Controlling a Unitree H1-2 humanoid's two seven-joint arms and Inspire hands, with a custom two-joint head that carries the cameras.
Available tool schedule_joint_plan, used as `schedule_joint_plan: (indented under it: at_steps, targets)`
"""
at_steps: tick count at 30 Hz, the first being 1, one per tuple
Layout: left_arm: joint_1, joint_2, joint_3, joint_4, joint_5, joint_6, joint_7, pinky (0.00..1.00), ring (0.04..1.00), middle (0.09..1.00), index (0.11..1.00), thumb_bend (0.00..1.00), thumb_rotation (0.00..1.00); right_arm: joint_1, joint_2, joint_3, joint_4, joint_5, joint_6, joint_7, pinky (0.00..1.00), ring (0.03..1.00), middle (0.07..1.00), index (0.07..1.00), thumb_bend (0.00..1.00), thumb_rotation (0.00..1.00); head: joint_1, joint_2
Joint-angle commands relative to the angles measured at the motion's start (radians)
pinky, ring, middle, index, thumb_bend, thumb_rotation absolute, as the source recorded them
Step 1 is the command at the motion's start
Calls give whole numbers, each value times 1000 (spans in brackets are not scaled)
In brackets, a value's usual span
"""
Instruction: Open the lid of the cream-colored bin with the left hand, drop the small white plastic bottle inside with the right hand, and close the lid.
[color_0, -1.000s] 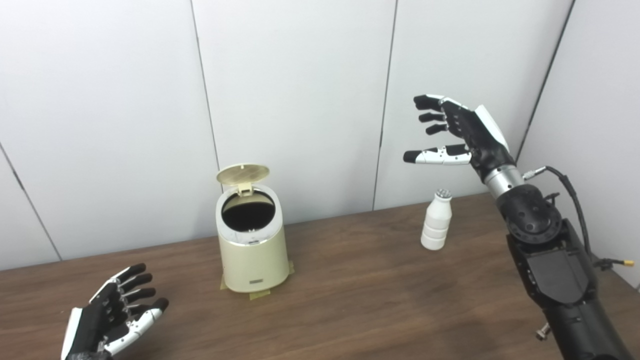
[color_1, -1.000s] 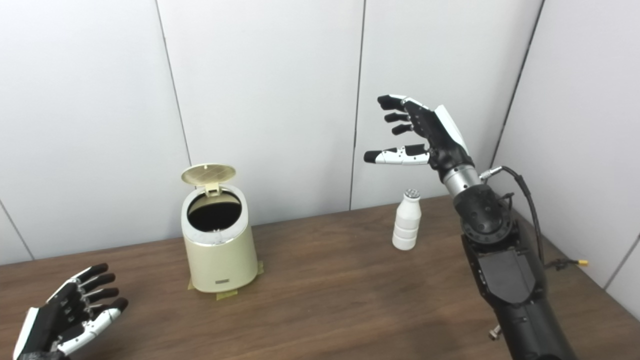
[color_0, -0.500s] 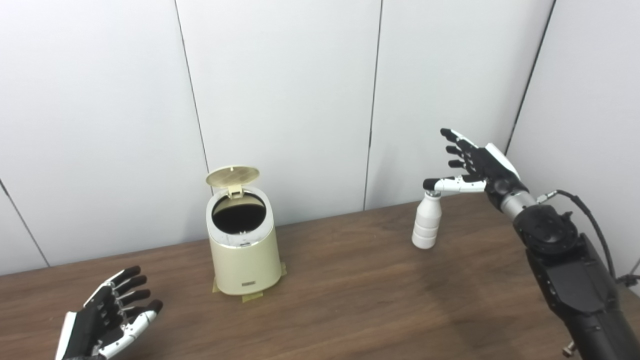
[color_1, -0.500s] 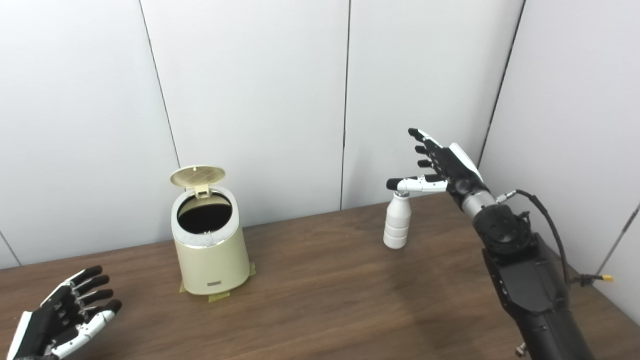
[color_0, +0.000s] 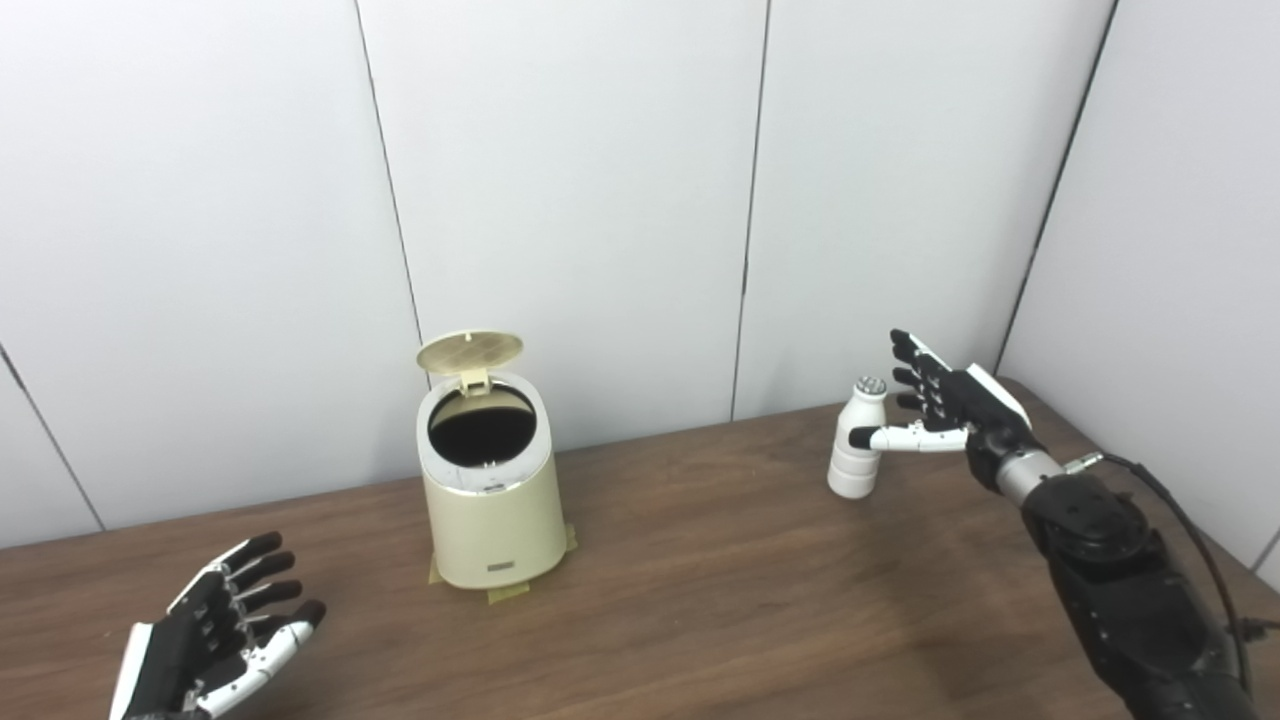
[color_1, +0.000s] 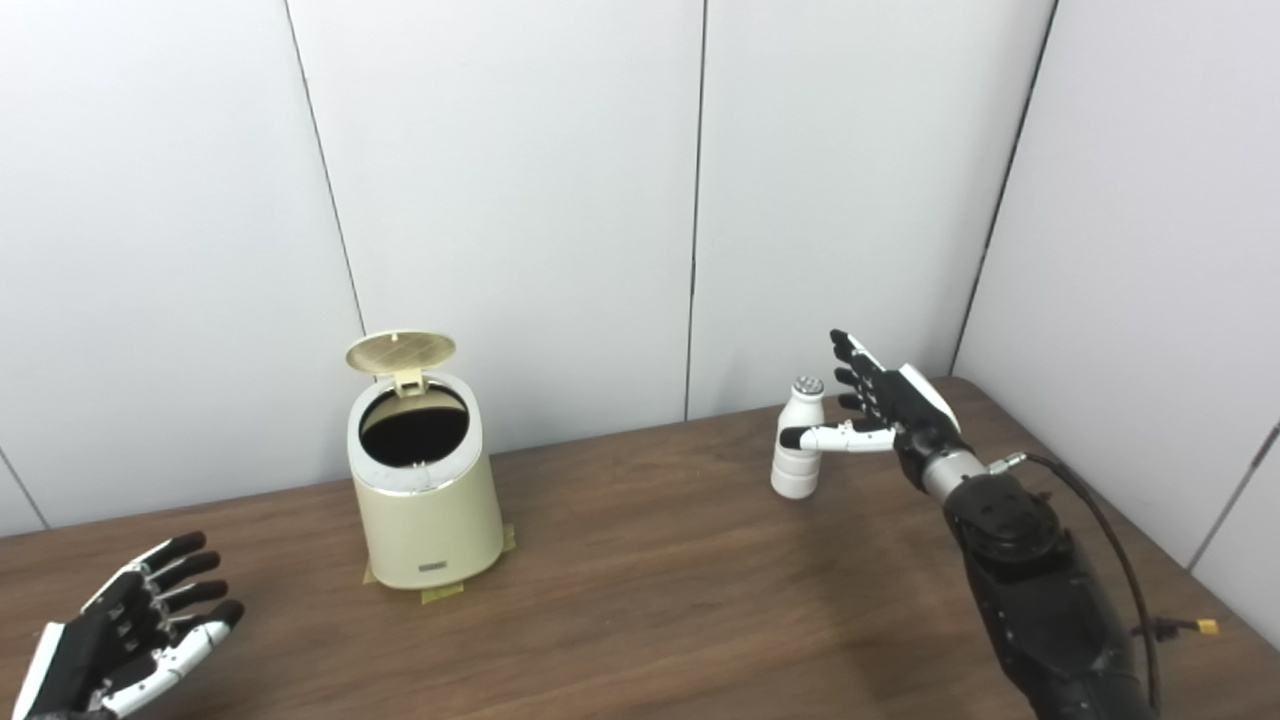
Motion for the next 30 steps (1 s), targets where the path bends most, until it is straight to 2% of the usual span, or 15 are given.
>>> schedule_joint_plan:
  at_steps: [1,6,13,17,19,23,30]
  targets:
    - [-37,12,-1,-34,0,-7,-3,580,700,764,801,576,0,-33,-21,-11,-14,-9,-31,-26,905,958,1000,1000,794,200,-1,3]
    - [-35,18,-3,-37,1,-11,-9,586,701,765,807,574,0,-25,17,-35,7,-2,-46,-79,886,929,976,999,766,117,-4,5]
    - [-35,23,1,-38,-10,-9,-22,586,704,770,807,576,0,-28,38,-36,102,-11,-129,-102,878,925,970,985,854,198,-4,11]
    - [-35,25,4,-33,-13,-12,-30,591,701,767,803,576,0,-27,66,-49,129,-1,-148,-131,838,855,920,938,850,133,-6,13]
    - [-36,26,3,-33,-8,-10,-30,591,702,768,802,577,0,-27,77,-48,139,-6,-147,-149,811,838,902,918,838,110,-7,15]
    - [-36,28,3,-34,-7,-9,-32,588,699,765,803,572,0,-24,95,-41,144,-26,-137,-187,772,828,869,889,857,128,-10,18]
    - [-35,30,3,-34,-6,-10,-35,589,700,768,807,576,0,-23,108,-30,151,-26,-126,-193,774,824,880,893,801,67,-8,23]
